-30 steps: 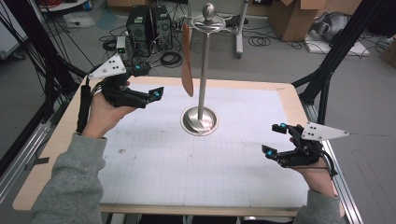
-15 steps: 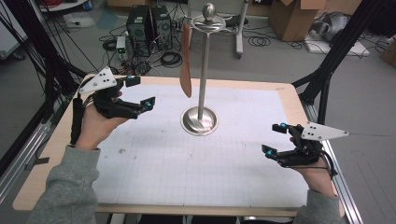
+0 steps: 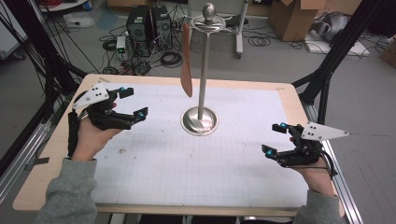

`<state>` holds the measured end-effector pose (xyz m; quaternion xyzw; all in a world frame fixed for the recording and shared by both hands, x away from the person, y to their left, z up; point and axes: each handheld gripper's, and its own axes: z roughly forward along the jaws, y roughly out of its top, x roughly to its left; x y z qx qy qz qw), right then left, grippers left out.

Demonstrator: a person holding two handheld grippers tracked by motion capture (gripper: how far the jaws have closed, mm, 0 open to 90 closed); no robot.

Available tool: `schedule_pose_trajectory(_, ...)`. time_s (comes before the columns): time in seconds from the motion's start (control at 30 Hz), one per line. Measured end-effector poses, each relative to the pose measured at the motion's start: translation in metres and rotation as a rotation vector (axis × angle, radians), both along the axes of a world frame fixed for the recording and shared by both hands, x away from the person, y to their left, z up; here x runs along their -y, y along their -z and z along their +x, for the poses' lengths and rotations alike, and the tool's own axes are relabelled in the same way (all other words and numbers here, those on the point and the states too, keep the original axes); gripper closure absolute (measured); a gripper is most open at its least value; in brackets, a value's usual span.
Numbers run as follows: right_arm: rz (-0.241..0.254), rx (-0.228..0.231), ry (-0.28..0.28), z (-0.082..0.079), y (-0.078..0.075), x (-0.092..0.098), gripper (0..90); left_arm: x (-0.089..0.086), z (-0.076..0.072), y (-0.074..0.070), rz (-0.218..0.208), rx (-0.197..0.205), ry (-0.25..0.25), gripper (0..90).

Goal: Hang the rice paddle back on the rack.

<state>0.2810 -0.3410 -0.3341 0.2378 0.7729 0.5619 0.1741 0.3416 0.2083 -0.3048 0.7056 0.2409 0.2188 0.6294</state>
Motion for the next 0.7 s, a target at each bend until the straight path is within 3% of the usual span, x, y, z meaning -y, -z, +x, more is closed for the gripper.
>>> schedule_pose_trajectory(0.23, 0.023, 0.012, 0.005, 0.002, -0.002, 0.001, 14.1, -0.006, -0.01, 0.009, 0.0, 0.006, -0.01, 10.1)
schedule_pose_trajectory(0.7, 0.098, 0.024, 0.037, 0.003, -0.005, 0.009, 14.1, -0.017, -0.027, 0.024, -0.04, 0.019, -0.033, 10.0)
